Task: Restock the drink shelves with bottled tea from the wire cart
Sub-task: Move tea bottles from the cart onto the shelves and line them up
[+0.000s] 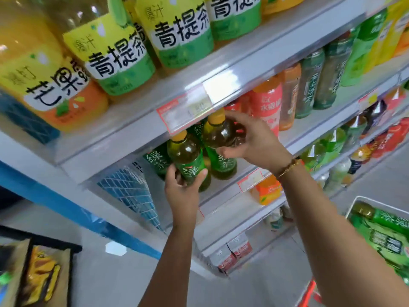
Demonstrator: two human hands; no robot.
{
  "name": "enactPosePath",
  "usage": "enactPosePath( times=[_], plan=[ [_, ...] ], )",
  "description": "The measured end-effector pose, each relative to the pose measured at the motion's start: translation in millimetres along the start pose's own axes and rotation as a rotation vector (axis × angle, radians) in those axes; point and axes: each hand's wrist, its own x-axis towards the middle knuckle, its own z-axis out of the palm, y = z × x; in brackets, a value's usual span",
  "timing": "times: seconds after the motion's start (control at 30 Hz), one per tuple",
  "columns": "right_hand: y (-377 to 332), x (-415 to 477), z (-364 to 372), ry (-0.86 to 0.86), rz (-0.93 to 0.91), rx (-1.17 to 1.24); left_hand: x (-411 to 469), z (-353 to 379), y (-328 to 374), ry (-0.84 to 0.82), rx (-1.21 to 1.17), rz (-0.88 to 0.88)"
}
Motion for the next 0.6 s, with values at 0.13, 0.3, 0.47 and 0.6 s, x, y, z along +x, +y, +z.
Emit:
enactPosePath(
  times=[0.13,0.3,0.47,0.6],
  plan=[
    [6,15,14,-0.041,0.115,0.164,5,3,-7,0.006,0.036,-0.005],
    [22,-11,35,0.13,0.122,0.194,2,-8,-18,-0.043,0.097,-0.027],
    [50,-43,62,0.209,0.224,-0.066,1,-11,-32,-0.022,0.196,0.006],
    [56,-33,59,0.192,0.242,-0.116,6,-3,-33,0.021,0.177,0.018]
  ],
)
